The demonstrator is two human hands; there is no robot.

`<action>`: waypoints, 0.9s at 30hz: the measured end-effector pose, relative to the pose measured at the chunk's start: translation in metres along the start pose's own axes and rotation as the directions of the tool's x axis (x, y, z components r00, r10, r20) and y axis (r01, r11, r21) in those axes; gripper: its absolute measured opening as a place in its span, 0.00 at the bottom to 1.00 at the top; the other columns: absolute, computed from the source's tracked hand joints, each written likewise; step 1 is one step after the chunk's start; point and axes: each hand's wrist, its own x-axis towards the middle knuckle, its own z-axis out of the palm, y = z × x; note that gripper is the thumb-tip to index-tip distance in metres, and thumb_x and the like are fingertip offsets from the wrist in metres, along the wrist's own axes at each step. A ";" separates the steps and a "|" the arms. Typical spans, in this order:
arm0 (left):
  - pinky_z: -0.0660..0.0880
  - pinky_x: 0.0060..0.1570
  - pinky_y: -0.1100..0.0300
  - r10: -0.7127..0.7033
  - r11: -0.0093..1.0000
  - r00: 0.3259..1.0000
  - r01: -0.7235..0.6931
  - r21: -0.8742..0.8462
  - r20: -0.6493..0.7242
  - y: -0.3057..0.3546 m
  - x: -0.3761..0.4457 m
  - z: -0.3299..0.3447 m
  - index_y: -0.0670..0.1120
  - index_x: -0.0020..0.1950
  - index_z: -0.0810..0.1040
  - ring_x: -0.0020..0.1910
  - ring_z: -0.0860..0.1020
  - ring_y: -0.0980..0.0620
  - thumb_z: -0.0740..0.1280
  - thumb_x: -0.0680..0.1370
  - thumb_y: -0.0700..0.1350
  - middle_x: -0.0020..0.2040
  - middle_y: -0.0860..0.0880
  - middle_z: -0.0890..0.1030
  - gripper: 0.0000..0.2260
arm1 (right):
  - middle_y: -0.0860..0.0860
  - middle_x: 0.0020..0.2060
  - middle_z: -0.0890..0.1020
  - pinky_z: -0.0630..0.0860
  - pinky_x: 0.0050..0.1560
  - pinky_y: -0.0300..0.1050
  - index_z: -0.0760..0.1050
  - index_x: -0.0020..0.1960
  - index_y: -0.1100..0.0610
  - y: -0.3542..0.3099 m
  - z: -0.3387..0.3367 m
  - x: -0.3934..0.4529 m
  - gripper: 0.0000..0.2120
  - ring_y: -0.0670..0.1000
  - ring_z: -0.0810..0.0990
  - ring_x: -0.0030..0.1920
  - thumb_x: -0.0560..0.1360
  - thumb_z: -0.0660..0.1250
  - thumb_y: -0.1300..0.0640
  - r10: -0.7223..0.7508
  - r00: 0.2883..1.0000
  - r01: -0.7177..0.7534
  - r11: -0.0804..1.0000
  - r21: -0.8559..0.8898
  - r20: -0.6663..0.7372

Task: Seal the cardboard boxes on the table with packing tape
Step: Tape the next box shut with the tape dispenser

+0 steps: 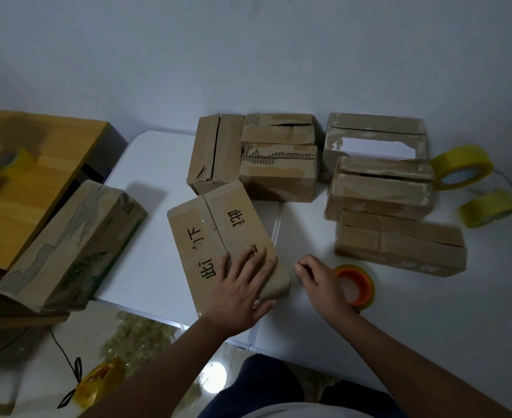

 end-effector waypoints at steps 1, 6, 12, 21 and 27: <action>0.60 0.70 0.34 -0.003 1.000 1.000 0.003 0.002 0.010 -0.001 -0.001 0.001 0.50 0.80 0.59 0.78 0.60 0.42 0.59 0.77 0.67 0.77 0.46 0.64 0.36 | 0.47 0.34 0.72 0.65 0.36 0.36 0.69 0.41 0.55 0.003 0.003 0.002 0.10 0.45 0.71 0.36 0.81 0.61 0.57 -0.029 1.000 0.028 0.999 -0.025 -0.002; 0.58 0.70 0.33 -0.018 0.999 0.998 0.016 0.031 0.058 0.001 0.000 0.005 0.50 0.80 0.57 0.79 0.56 0.41 0.60 0.77 0.66 0.79 0.45 0.61 0.36 | 0.46 0.38 0.71 0.70 0.41 0.47 0.67 0.43 0.52 0.012 0.019 0.010 0.08 0.46 0.71 0.39 0.82 0.59 0.58 -0.120 0.993 0.120 0.988 -0.099 0.008; 0.57 0.71 0.31 -0.037 0.999 0.996 0.035 0.026 0.081 0.004 0.004 0.003 0.50 0.81 0.55 0.79 0.56 0.39 0.58 0.79 0.63 0.78 0.44 0.61 0.34 | 0.47 0.39 0.72 0.67 0.39 0.42 0.66 0.44 0.53 0.011 0.026 0.017 0.08 0.47 0.70 0.38 0.81 0.55 0.54 -0.127 0.991 0.131 0.981 -0.141 0.037; 0.57 0.70 0.30 -0.036 0.999 0.995 0.035 0.021 0.092 0.004 0.004 -0.001 0.49 0.81 0.55 0.78 0.56 0.37 0.60 0.78 0.62 0.78 0.43 0.62 0.34 | 0.52 0.51 0.76 0.73 0.44 0.47 0.67 0.58 0.55 0.009 0.024 0.031 0.09 0.52 0.77 0.47 0.79 0.63 0.57 0.065 0.966 -0.010 0.977 -0.214 0.252; 0.59 0.69 0.30 -0.039 0.999 0.995 0.038 0.013 0.090 0.003 0.003 -0.003 0.49 0.80 0.56 0.78 0.57 0.38 0.61 0.78 0.62 0.78 0.43 0.62 0.35 | 0.51 0.55 0.75 0.76 0.49 0.46 0.72 0.61 0.55 0.015 -0.002 0.007 0.19 0.50 0.77 0.52 0.74 0.61 0.71 -0.030 0.974 0.103 0.942 -0.320 0.223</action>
